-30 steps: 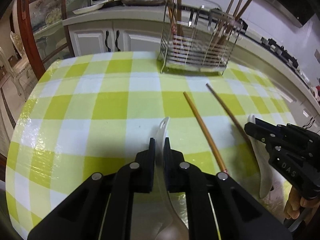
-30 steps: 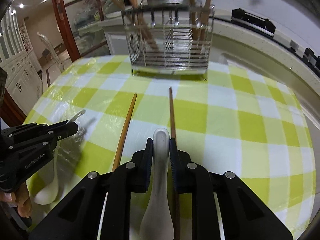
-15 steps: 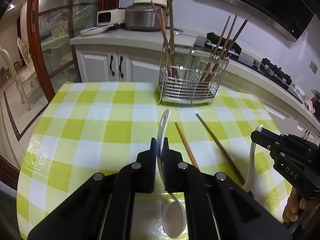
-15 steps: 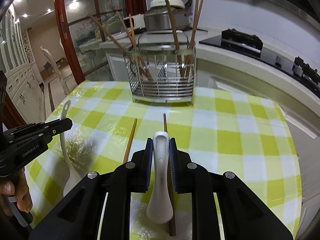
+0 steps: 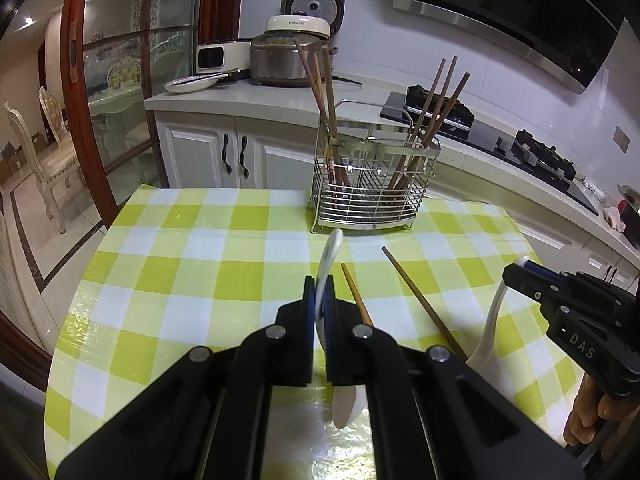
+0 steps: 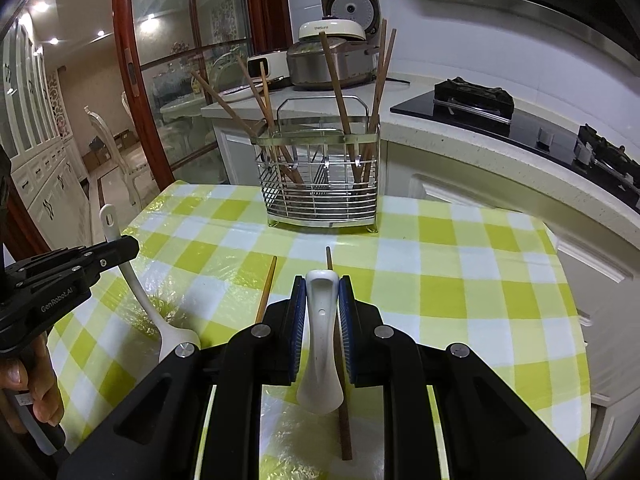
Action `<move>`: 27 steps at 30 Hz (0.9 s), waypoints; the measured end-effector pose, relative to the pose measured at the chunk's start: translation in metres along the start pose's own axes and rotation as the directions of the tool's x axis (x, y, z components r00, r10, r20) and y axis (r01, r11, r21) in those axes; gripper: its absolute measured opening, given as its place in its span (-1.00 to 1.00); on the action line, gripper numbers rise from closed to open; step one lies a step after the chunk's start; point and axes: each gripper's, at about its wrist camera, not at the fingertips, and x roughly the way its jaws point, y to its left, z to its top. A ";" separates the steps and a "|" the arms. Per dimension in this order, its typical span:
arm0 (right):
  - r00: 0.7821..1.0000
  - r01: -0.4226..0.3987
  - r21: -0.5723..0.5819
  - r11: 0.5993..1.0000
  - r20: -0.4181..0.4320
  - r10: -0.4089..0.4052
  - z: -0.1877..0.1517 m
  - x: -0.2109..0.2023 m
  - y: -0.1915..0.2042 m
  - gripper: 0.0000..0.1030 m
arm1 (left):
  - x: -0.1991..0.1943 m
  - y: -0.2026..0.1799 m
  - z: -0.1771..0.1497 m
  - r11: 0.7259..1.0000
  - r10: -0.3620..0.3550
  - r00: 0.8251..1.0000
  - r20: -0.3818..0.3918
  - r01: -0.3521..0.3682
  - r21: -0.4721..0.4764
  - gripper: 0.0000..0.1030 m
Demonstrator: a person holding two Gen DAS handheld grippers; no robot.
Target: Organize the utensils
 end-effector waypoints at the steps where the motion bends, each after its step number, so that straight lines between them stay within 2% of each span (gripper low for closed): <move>1: 1.000 0.002 0.000 1.000 0.006 -0.002 0.001 -0.002 0.000 -0.68 | -0.001 0.000 0.001 1.000 0.000 1.000 0.004 0.000 0.000 -0.92; 19: 0.996 0.057 -0.007 0.998 0.070 -0.057 0.017 -0.013 -0.002 -0.68 | -0.013 -0.004 0.011 1.000 -0.020 0.999 0.045 0.020 0.004 -0.92; 27: 0.992 0.053 0.003 0.999 0.111 -0.053 0.054 -0.020 -0.016 -0.68 | -0.016 -0.013 0.037 0.998 -0.052 0.995 0.084 0.050 0.024 -0.92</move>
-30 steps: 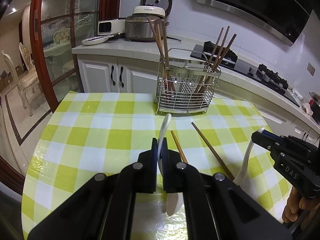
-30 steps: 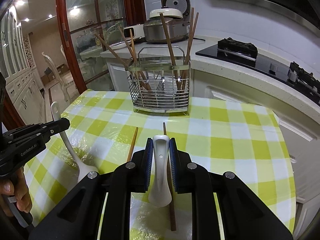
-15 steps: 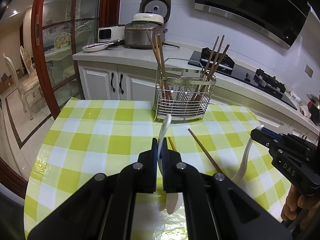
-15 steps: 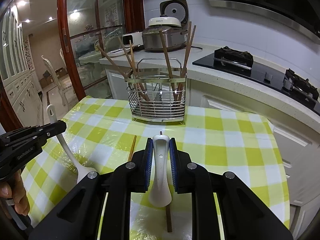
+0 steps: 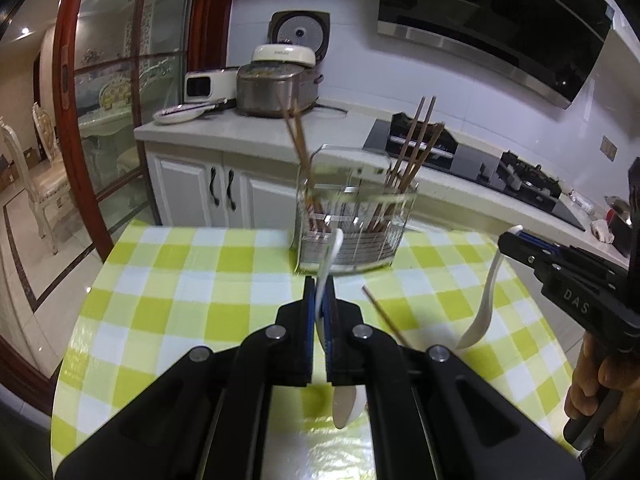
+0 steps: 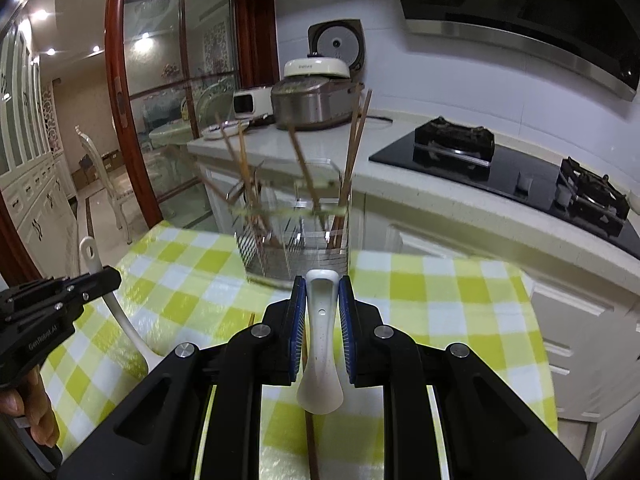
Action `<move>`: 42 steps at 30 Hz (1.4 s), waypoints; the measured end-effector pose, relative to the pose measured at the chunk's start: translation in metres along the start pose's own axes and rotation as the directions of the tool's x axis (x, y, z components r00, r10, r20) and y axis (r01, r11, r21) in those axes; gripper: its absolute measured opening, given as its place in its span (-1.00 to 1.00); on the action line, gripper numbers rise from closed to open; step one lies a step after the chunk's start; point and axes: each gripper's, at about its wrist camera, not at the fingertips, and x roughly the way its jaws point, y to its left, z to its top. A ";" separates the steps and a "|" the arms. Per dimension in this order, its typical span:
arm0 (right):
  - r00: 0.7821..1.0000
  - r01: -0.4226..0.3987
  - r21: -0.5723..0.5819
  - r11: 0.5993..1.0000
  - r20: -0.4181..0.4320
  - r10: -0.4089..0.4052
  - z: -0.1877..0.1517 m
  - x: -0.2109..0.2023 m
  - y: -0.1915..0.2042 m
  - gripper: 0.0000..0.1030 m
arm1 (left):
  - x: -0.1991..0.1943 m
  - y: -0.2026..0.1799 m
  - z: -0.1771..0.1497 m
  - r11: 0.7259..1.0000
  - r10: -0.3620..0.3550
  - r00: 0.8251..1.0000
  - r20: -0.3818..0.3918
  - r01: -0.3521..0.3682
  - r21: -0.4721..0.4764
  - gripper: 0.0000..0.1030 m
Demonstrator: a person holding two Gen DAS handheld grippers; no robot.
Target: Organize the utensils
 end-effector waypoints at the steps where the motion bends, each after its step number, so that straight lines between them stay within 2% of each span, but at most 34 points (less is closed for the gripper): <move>1: 1.000 -0.001 0.001 1.000 0.004 0.001 0.005 0.000 -0.001 -0.68 | 0.001 -0.001 0.005 1.000 -0.004 1.000 0.006 0.004 0.003 -0.92; 12: 0.996 0.027 -0.024 0.999 0.085 -0.025 0.079 0.000 -0.018 -0.68 | 0.002 -0.024 0.076 0.997 -0.055 0.993 0.104 0.049 0.057 -0.92; 18: 0.989 0.051 -0.032 0.998 0.139 -0.046 0.122 0.002 -0.024 -0.68 | 0.010 -0.035 0.116 0.996 -0.044 0.986 0.159 0.032 0.080 -0.92; 27: 0.976 0.043 -0.041 0.998 0.216 -0.033 0.184 0.018 -0.021 -0.68 | 0.033 -0.034 0.161 0.999 0.000 0.974 0.228 -0.011 0.046 -0.92; 32: 0.976 0.015 -0.053 0.998 0.220 -0.003 0.196 0.035 -0.010 -0.68 | 0.050 -0.029 0.171 0.999 0.030 0.971 0.238 -0.037 0.025 -0.92; 42: 0.982 -0.030 -0.033 0.999 0.184 0.035 0.194 0.074 -0.007 -0.68 | 0.073 -0.015 0.171 0.998 0.066 0.960 0.271 -0.064 -0.016 -0.92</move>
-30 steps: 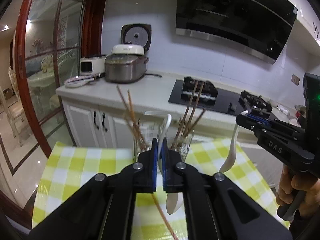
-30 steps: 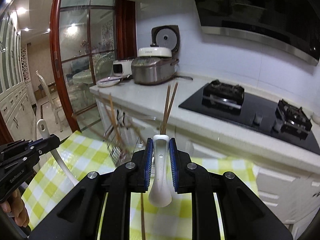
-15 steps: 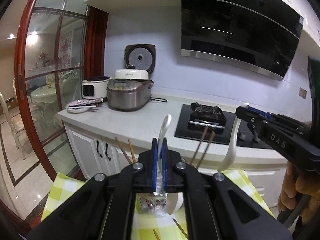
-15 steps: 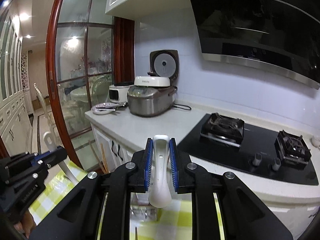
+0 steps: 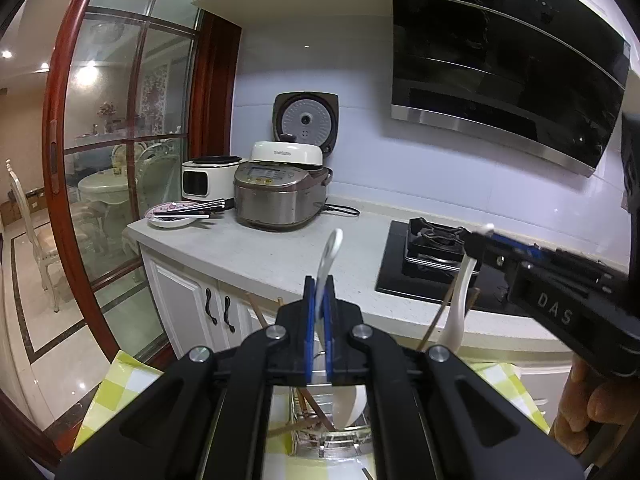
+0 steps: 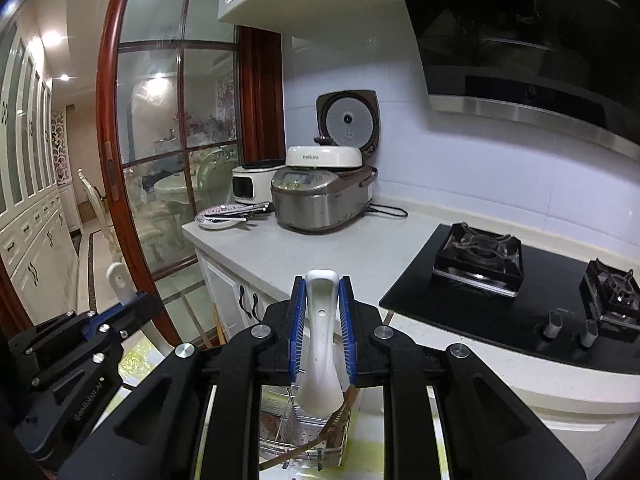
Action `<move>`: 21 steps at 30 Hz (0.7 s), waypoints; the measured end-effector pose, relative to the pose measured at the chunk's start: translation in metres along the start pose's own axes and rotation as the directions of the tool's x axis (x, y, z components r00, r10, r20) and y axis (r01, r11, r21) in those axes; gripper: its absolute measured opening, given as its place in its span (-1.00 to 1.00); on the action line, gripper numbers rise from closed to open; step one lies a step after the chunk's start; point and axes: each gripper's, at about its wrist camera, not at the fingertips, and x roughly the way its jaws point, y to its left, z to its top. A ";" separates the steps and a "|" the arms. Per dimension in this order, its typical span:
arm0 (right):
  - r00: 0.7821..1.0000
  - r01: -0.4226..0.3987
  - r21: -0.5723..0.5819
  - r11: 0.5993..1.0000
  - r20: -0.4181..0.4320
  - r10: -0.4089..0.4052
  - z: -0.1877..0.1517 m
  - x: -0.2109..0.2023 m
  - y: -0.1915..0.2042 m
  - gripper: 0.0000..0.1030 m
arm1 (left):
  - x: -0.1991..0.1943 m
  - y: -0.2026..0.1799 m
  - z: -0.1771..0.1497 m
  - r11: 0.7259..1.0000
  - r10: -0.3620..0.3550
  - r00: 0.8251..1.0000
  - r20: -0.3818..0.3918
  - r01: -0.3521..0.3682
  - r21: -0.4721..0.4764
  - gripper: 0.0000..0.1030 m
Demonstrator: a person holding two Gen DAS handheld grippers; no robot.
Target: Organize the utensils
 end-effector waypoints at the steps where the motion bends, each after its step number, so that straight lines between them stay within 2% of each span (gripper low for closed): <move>1: 1.000 -0.007 0.005 1.000 -0.006 0.007 -0.002 0.004 -0.001 -0.68 | 0.002 0.001 -0.001 1.000 -0.002 1.000 0.006 0.002 0.000 -0.92; 10: 0.995 -0.054 0.029 0.998 -0.079 0.056 -0.033 0.041 -0.002 -0.68 | 0.027 -0.002 -0.024 0.999 0.013 1.000 -0.009 -0.012 0.035 -0.92; 21: 0.987 -0.082 0.042 0.996 -0.132 0.087 -0.067 0.066 0.004 -0.68 | 0.056 -0.006 -0.049 0.997 0.023 0.998 -0.057 -0.018 0.079 -0.92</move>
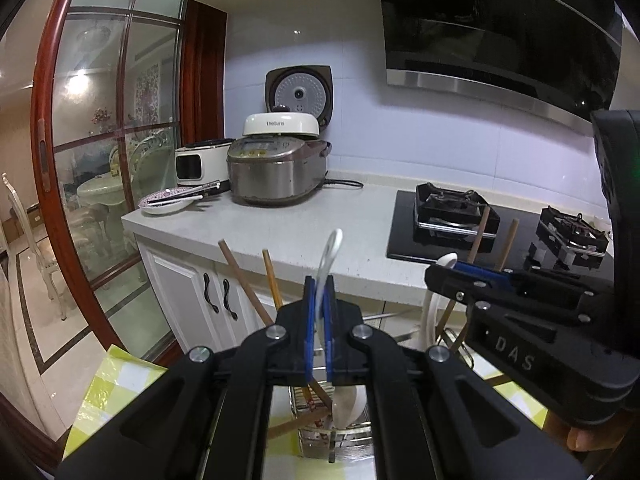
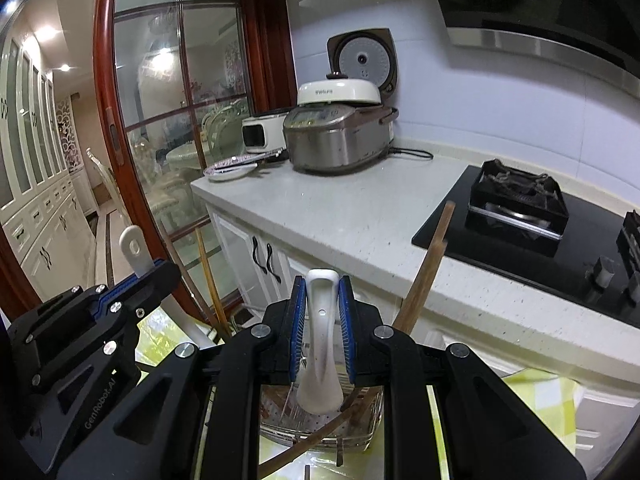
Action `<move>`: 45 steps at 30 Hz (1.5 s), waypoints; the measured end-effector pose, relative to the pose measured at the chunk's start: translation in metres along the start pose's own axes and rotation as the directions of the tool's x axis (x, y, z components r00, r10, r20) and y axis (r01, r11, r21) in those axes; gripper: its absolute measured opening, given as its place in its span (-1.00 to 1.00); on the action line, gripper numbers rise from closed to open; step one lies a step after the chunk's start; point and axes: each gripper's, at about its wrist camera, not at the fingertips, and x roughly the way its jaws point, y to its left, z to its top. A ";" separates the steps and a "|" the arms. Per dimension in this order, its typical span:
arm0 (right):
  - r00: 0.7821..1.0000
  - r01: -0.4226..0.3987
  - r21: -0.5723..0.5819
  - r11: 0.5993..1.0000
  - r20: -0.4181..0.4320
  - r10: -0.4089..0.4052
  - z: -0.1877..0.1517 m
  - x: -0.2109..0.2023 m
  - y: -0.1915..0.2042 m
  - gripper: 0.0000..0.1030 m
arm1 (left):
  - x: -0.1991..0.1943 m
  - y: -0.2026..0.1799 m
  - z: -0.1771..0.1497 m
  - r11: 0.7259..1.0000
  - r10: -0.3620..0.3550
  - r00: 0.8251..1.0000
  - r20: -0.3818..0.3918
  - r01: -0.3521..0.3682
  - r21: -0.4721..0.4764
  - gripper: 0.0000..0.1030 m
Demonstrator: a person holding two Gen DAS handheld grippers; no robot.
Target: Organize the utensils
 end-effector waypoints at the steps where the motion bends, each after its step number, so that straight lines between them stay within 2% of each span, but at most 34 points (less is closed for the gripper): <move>1: 1.000 -0.003 0.001 1.000 0.001 0.003 -0.001 0.000 0.000 -0.68 | 0.002 -0.001 -0.001 1.000 0.000 1.000 -0.004 0.000 0.003 -0.92; 16: 1.000 0.020 -0.005 1.000 -0.011 -0.020 -0.003 -0.005 -0.001 -0.66 | 0.004 -0.004 -0.013 1.000 -0.009 0.999 -0.039 0.009 0.013 -0.90; 21: 1.000 0.024 -0.003 1.000 0.007 -0.024 0.001 -0.017 -0.002 -0.62 | 0.004 -0.003 -0.012 1.000 -0.014 0.999 -0.042 0.014 0.006 -0.68; 23: 0.999 0.030 -0.005 1.000 0.022 -0.030 0.003 -0.025 -0.002 -0.51 | 0.002 -0.002 -0.011 1.000 -0.012 0.999 -0.039 0.012 0.002 -0.57; 26: 0.998 0.045 -0.002 0.999 0.051 -0.045 0.003 -0.040 -0.005 -0.18 | -0.004 -0.002 -0.010 1.000 -0.016 0.999 -0.029 0.016 0.001 -0.56; 29: 0.996 0.050 0.012 0.999 0.080 -0.051 -0.001 -0.060 -0.013 -0.10 | -0.016 -0.001 -0.008 1.000 -0.018 1.000 -0.013 0.018 -0.003 -0.56; 31: 0.991 0.084 0.031 0.996 0.099 -0.087 -0.006 -0.073 -0.020 0.05 | -0.025 0.001 -0.007 1.000 -0.018 1.000 -0.002 0.018 -0.007 -0.55; 35: 0.990 0.094 0.073 0.993 0.097 -0.101 -0.019 -0.092 -0.035 0.13 | -0.049 0.003 -0.009 1.000 -0.018 1.000 0.022 0.018 -0.014 -0.53; 38: 0.989 0.115 0.098 0.988 0.077 -0.123 -0.033 -0.102 -0.047 0.17 | -0.070 0.005 -0.014 1.000 -0.019 0.999 0.038 0.020 -0.024 -0.41; 43: 0.988 0.150 0.139 0.979 0.017 -0.154 -0.074 -0.109 -0.062 0.23 | -0.108 0.014 -0.033 0.998 -0.004 0.999 0.054 0.008 -0.068 -0.25; 45: 0.988 0.153 0.143 0.978 -0.015 -0.153 -0.095 -0.110 -0.062 0.24 | -0.117 0.017 -0.046 0.997 0.004 0.999 0.036 -0.001 -0.082 -0.22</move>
